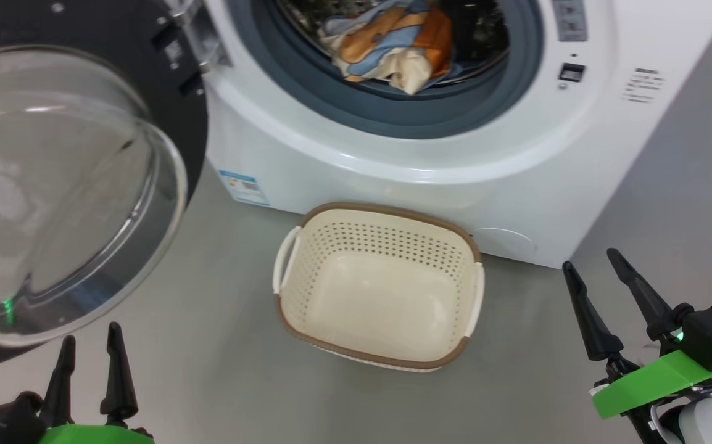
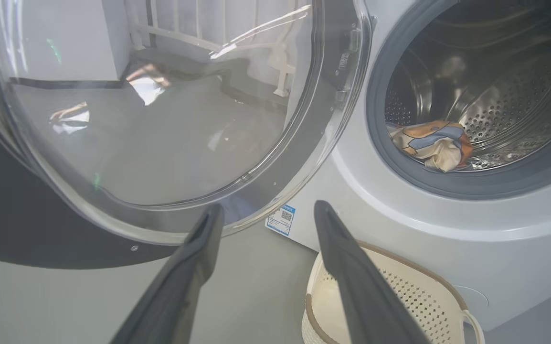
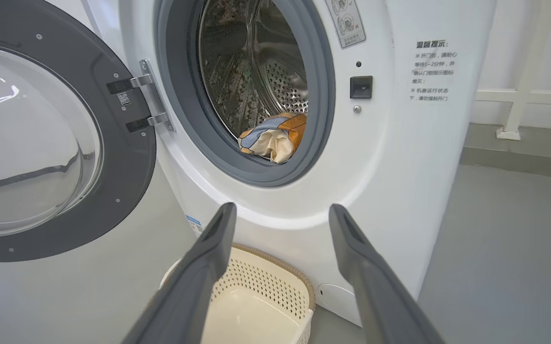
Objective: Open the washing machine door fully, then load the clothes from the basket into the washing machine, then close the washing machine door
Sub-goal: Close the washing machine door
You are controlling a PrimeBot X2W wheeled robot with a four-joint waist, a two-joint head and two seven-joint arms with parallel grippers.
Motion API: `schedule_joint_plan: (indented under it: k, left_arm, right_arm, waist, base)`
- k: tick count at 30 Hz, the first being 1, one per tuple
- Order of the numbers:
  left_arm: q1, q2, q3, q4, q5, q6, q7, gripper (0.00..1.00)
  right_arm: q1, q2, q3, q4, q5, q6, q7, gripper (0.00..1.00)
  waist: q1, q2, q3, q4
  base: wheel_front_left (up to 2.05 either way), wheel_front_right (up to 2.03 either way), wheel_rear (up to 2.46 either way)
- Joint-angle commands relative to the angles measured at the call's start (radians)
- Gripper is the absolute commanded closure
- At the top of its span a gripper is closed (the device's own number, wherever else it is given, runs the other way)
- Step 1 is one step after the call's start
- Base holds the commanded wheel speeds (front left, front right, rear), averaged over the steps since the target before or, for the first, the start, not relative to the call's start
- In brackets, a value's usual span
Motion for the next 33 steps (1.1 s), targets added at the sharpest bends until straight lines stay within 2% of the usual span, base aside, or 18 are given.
schedule_joint_plan:
  k: [1, 16, 33]
  left_arm:
    - [-0.029, 0.013, 0.033, -0.028, -0.011, -0.002, -0.006, 0.0]
    - [-0.012, 0.013, 0.018, -0.036, -0.039, 0.009, -0.006, 0.0]
    - [-0.001, 0.013, 0.016, -0.052, -0.057, 0.022, -0.006, 0.0]
  right_arm:
    - [-0.018, -0.015, 0.025, -0.018, 0.003, 0.001, -0.005, 0.0]
    - [-0.024, -0.032, 0.051, -0.009, 0.007, 0.001, -0.005, 0.0]
    - [-0.022, -0.034, 0.055, -0.01, 0.006, 0.001, -0.005, 0.0]
  waist:
    - [0.0, 0.0, 0.006, 0.063]
    - [0.0, 0.0, 0.003, 0.159]
    - [0.0, 0.0, 0.01, 0.2]
  base:
    - [0.0, 0.0, 0.0]
    - [0.0, 0.0, 0.0]
    - [0.0, 0.0, 0.0]
